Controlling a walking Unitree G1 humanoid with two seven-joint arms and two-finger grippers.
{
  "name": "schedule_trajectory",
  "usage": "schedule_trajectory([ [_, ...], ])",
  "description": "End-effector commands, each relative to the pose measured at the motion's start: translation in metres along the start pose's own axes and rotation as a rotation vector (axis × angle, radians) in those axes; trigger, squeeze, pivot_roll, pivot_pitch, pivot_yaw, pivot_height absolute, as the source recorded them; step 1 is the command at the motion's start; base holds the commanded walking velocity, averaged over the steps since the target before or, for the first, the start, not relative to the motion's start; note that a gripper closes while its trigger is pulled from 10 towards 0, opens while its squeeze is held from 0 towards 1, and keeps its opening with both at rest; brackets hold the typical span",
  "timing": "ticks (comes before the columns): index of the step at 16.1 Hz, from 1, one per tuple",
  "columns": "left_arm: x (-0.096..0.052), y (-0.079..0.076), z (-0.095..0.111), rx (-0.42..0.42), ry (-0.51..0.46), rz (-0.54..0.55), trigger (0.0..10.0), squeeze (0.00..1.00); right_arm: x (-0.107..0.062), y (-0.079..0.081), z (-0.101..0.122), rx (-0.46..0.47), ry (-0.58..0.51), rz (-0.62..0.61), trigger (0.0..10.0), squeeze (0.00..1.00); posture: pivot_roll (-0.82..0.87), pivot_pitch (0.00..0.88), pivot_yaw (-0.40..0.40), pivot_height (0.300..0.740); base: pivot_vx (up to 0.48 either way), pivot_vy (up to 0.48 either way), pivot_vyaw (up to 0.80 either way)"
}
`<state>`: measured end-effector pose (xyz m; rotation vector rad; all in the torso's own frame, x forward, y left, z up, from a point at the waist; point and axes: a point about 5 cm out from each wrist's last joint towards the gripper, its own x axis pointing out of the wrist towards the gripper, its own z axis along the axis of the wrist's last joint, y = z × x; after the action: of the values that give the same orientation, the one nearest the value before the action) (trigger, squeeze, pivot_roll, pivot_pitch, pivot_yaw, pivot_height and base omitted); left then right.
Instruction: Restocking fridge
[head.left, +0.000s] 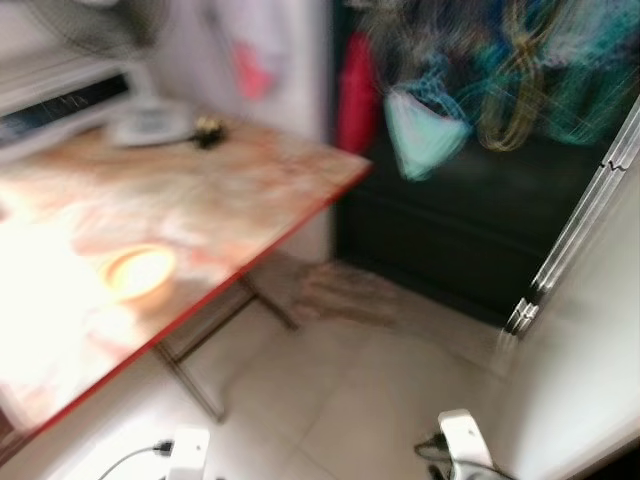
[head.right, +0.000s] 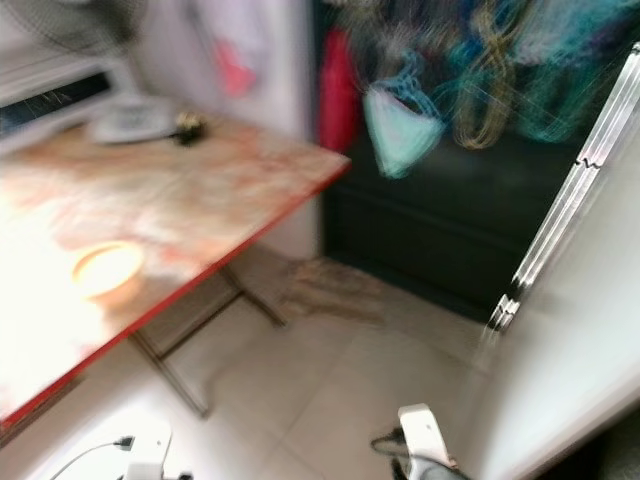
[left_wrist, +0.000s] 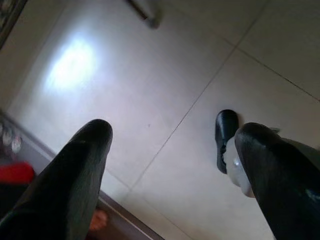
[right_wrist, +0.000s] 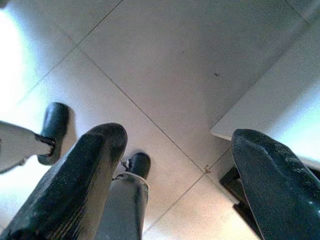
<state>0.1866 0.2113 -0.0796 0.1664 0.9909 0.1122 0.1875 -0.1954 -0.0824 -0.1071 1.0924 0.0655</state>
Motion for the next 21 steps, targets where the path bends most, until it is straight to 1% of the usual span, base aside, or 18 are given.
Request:
schedule_trajectory([
  [1,0.000,0.005,-0.005,0.034,0.022,0.008,10.0,0.00,0.001,0.005,0.009,-0.013,-0.020,0.014,10.0,0.00,0.00,0.000,0.002,0.740,0.000,0.000,0.80],
  [5,-0.001,0.006,-0.005,0.028,0.017,0.011,10.0,0.00,0.001,0.005,0.008,-0.023,-0.018,0.012,10.0,0.00,0.00,0.000,0.001,0.740,0.000,0.000,0.80],
  [9,-0.001,0.006,-0.004,0.043,0.006,0.012,10.0,0.00,0.001,0.006,0.008,-0.023,-0.018,0.013,10.0,0.00,0.00,0.000,0.008,0.740,0.000,0.000,0.80],
  [12,-0.001,0.006,-0.003,-0.014,-0.024,0.032,10.0,0.00,0.001,0.006,0.009,-0.024,-0.019,0.011,10.0,0.00,0.00,0.000,0.003,0.740,0.000,0.000,0.80],
  [13,-0.001,0.006,0.000,-0.034,-0.059,0.045,10.0,0.00,0.001,0.005,0.009,-0.014,-0.019,0.003,10.0,0.00,0.01,0.000,-0.002,0.740,0.000,0.000,0.00],
  [15,-0.003,0.008,0.009,-0.062,-0.165,0.078,10.0,0.00,0.001,0.004,0.010,-0.012,-0.022,-0.003,10.0,0.00,0.02,0.000,-0.002,0.740,0.000,0.000,0.00],
  [17,-0.004,0.009,0.013,-0.069,-0.219,0.096,10.0,0.00,0.001,0.004,0.011,-0.004,-0.024,-0.004,10.0,0.00,0.03,0.000,0.000,0.740,0.000,0.000,0.00],
  [18,-0.005,0.015,0.041,-0.086,-0.341,0.131,10.0,0.00,0.001,0.004,0.011,0.002,-0.027,-0.004,10.0,0.00,0.03,0.000,0.002,0.740,0.000,0.000,0.00],
  [19,-0.009,0.022,0.088,-0.098,-0.499,0.161,10.0,0.00,0.001,0.004,0.011,0.002,-0.028,-0.003,10.0,0.00,0.03,0.000,0.001,0.740,0.000,0.000,0.00],
  [20,-0.014,0.025,0.108,-0.107,-0.591,0.177,10.0,0.00,0.001,0.004,0.012,0.000,-0.028,-0.002,10.0,0.00,0.03,0.000,0.001,0.740,0.000,0.000,0.00],
  [21,-0.017,0.028,0.114,-0.103,-0.638,0.185,10.0,0.00,0.001,0.004,0.012,-0.020,-0.026,0.000,10.0,0.00,0.04,0.000,0.000,0.740,0.000,0.000,0.00],
])
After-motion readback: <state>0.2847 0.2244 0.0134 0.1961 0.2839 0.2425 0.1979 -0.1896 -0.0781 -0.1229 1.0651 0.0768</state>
